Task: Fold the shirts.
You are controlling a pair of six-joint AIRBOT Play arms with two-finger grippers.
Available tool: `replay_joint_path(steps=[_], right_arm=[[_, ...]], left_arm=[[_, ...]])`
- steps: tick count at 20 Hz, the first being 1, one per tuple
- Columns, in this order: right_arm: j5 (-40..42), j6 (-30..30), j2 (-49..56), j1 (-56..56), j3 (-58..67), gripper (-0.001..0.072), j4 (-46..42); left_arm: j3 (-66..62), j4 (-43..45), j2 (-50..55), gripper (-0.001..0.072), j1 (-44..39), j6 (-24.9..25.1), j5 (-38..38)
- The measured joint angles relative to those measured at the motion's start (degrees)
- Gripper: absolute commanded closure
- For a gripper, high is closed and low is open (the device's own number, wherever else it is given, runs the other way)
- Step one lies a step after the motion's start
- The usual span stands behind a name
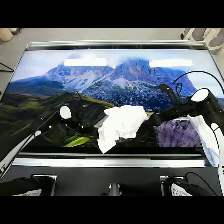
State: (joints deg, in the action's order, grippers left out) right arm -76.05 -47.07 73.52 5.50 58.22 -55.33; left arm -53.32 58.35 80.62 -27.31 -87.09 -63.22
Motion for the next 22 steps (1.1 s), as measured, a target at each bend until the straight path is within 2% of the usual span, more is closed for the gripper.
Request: replay_joint_path(steps=[2, 4, 5, 7, 8, 11, 12, 13, 14, 16, 18, 22], right_arm=[[3.1, -0.1, 1.2, 0.0, -0.9, -0.0004, 0.3], [5.1, -0.2, 2.9, 0.0, -1.3, -0.0005, 0.9], [6.0, -0.2, 3.8, 0.0, -1.5, -0.0005, 1.4], [7.4, -0.2, 5.6, 0.0, -1.6, -0.0004, 2.8], [8.2, -0.2, 6.5, 0.0, -1.7, -0.0003, 3.8], [11.1, -0.2, 9.9, 0.0, -1.8, 0.0017, 7.9], [11.9, -0.2, 11.1, 0.0, -1.8, 0.0186, 9.4], [12.3, -0.2, 12.3, 0.0, -1.8, 0.0465, 10.6], [12.7, 0.0, 13.4, 0.0, -1.8, 0.0701, 11.7], [13.1, 0.7, 14.8, 0.0, -1.8, 0.0695, 13.3], [12.9, 3.9, 15.0, 0.0, -0.9, 0.0696, 14.4], [10.9, 10.1, 10.0, 0.0, 5.4, 0.0698, 14.9]], left_arm=[[1.7, -2.4, 1.0, 0.0102, -1.8, 0.4, 2.6], [2.4, -5.0, 2.0, 0.0102, -3.6, 0.8, 4.9], [2.7, -6.3, 2.4, 0.0190, -4.4, 0.8, 6.0], [3.1, -7.0, 3.3, 0.0653, -5.6, 0.7, 9.1], [3.3, -6.8, 3.7, 0.0677, -5.9, 0.3, 10.2], [3.3, -7.6, 3.8, 0.0678, -6.5, 0.4, 12.4], [3.2, -7.8, 3.8, 0.0679, -6.6, 0.6, 13.0], [3.2, -7.8, 3.5, 0.0678, -6.6, 0.8, 13.3], [3.1, -7.8, 3.3, 0.0679, -6.6, 0.9, 13.6], [3.1, -8.1, 2.6, 0.0679, -6.7, 1.5, 13.8], [3.1, -8.1, 1.3, 0.0680, -6.4, 2.3, 14.3], [1.8, -5.4, -5.8, 0.0681, -2.7, 3.0, 15.6]])
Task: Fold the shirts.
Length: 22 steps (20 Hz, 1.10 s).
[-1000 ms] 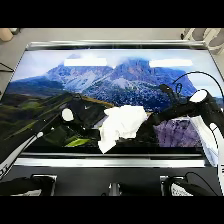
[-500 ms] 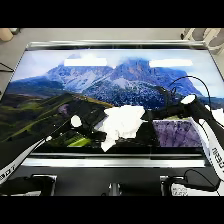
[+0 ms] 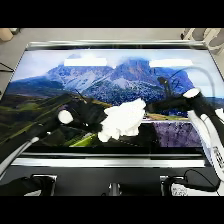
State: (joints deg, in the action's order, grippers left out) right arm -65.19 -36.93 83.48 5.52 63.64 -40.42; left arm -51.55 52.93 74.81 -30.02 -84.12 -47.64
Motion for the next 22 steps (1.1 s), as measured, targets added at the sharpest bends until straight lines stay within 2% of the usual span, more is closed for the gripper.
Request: replay_joint_path(steps=[4, 7, 10, 12, 16, 20, 22], right_arm=[[1.7, 2.7, -11.2, 0.1, 13.5, 0.0696, -1.8], [5.6, 3.4, -21.5, 0.0, 23.5, 0.0696, -4.7], [8.3, 2.1, -31.3, 0.0, 28.3, 0.0696, -6.8], [7.1, 0.8, -35.9, 0.0, 29.7, 0.0695, -9.0], [-2.7, -0.7, -38.8, 0.0, 30.7, 0.0695, -14.8], [-18.8, -3.0, -35.2, 0.0, 29.6, 0.0694, -19.7], [-23.0, -3.7, -33.3, 0.0, 27.4, 0.0694, -20.6]], left_arm=[[-9.6, 5.3, -13.3, 0.0681, 8.1, 0.2, 0.9], [-20.7, 7.2, -23.7, 0.0681, 15.2, 0.1, 5.3], [-29.6, 7.6, -31.5, 0.0681, 18.8, -0.2, 9.2], [-32.8, 8.4, -34.9, 0.0681, 19.9, -0.3, 10.8], [-34.6, 11.9, -36.9, 0.0681, 20.7, -0.7, 7.8], [-30.3, 14.1, -36.8, 0.0681, 20.9, -1.1, 3.8], [-26.6, 14.8, -36.9, 0.0681, 20.9, -1.2, 3.3]])
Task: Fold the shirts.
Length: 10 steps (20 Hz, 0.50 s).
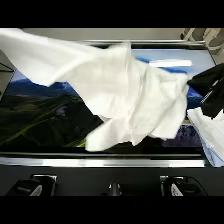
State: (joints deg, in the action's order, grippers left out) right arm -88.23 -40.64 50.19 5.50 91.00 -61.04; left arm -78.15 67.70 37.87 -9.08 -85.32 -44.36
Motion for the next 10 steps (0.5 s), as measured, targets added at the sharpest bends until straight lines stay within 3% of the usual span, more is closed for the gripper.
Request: replay_joint_path(steps=[4, 10], right_arm=[[-1.3, -0.8, 6.4, 0.0, -9.1, 0.0694, -1.1], [13.6, -1.2, 25.9, 0.0, -17.4, 0.0687, 3.8]], left_arm=[[10.6, 0.7, 0.3, 0.0680, 0.0, -2.0, -0.9], [25.1, -3.5, 3.3, 0.0680, -0.1, -4.7, 0.1]])
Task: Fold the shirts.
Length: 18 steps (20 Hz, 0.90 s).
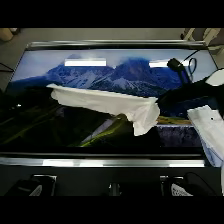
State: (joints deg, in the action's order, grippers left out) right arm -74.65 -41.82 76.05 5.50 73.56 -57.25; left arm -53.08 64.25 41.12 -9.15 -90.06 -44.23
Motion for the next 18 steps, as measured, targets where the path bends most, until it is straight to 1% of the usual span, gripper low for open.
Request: replay_joint_path(steps=[1, 2, 3, 5, 7, 8, 10, 11, 12, 13, 15, 18], right_arm=[[1.9, -0.1, 3.8, 0.0, -0.3, 0.0582, 3.5], [3.8, -0.2, 7.5, 0.0, -0.6, 0.0394, 7.1], [4.7, -0.1, 11.2, 0.2, -0.9, 0.0274, 10.6], [4.9, 0.9, 15.9, 0.4, -0.9, 0.0258, 19.4], [3.7, 2.3, 17.7, 2.1, -0.3, 0.0232, 22.1], [2.8, 2.5, 17.6, 3.2, 0.2, 0.0201, 22.3], [-0.5, 1.0, 15.9, 5.2, 0.5, 0.0201, 16.0], [-1.7, -0.7, 14.8, 6.1, -0.1, 0.0191, 10.9], [-3.2, -1.9, 13.8, 6.4, -1.6, 0.0140, 6.3], [-4.7, -2.6, 13.0, 6.2, -3.5, 0.0139, 4.1], [-4.7, -3.1, 12.1, 5.1, -8.5, 0.0148, 0.8], [-0.8, -4.1, 11.4, 1.8, -14.6, 0.0153, -0.4]], left_arm=[[1.6, -0.9, 0.9, 0.0680, -0.1, -0.2, 0.1], [2.7, -1.5, 1.7, 0.0680, -0.4, -0.2, 0.8], [3.5, -2.4, 2.7, 0.0680, -0.5, -0.4, 1.4], [4.6, -3.8, 4.0, 0.0680, -1.2, -0.4, 2.2], [5.1, -4.3, 4.7, 0.0680, -1.2, -0.4, 3.3], [5.3, -4.5, 4.9, 0.0680, -1.2, -0.4, 4.0], [5.5, -4.9, 5.2, 0.0680, -1.3, -0.3, 4.4], [5.5, -4.9, 5.2, 0.0679, -1.3, -0.3, 4.7], [5.6, -5.0, 5.3, 0.0679, -1.2, -0.2, 4.9], [5.6, -5.0, 5.3, 0.0680, -1.2, -0.2, 4.9], [5.6, -5.1, 5.4, 0.0679, -1.3, -0.1, 5.2], [5.7, -5.3, 5.3, 0.0679, -1.3, 0.0, 5.2]])
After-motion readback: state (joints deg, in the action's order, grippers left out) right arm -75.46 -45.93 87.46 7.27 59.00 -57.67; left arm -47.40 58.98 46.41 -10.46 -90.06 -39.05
